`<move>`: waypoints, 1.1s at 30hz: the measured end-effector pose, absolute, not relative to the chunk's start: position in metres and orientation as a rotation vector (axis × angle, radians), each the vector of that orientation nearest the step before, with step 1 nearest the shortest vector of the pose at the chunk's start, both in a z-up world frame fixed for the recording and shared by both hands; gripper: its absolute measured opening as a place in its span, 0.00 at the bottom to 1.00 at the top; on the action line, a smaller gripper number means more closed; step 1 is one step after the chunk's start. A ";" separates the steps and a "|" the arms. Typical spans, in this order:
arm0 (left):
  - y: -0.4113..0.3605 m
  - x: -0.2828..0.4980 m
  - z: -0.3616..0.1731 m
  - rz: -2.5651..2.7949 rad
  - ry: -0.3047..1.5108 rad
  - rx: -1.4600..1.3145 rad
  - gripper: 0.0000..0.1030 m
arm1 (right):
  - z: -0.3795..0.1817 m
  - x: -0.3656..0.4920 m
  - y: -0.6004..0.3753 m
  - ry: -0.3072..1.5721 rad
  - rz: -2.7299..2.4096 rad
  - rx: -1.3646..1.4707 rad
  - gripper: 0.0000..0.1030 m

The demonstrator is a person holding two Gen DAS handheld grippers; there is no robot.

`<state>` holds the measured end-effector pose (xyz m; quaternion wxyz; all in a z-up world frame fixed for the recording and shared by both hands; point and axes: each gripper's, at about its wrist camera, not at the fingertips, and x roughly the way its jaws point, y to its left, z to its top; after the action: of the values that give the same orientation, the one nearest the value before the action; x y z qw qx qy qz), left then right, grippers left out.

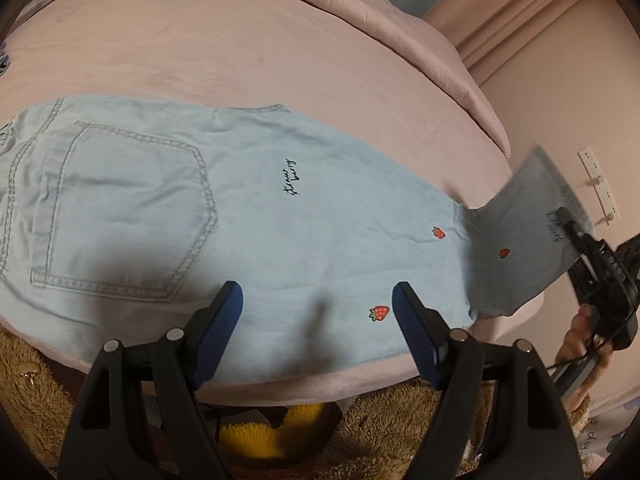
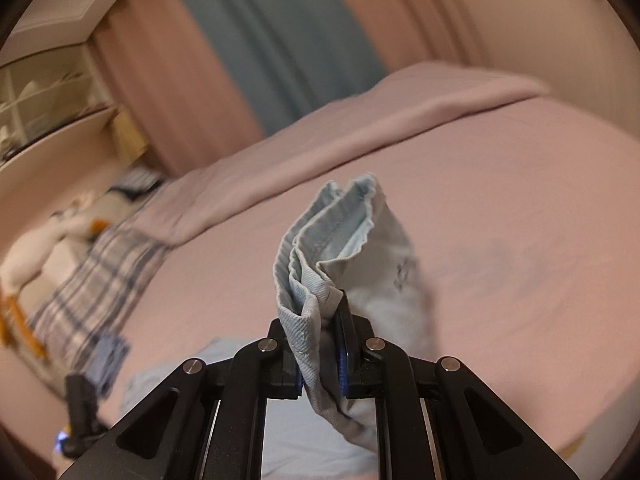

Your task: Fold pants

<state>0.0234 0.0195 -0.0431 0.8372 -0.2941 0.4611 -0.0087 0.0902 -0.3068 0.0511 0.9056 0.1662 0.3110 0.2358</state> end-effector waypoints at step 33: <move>0.024 0.026 -0.048 -0.002 0.997 -0.602 0.75 | 0.008 0.073 -0.248 0.868 0.421 0.050 0.55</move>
<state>0.0256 0.0244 -0.0479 0.8351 -0.2844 0.4709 -0.0011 0.0727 -0.2480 0.0078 0.8857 0.0242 0.4171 0.2025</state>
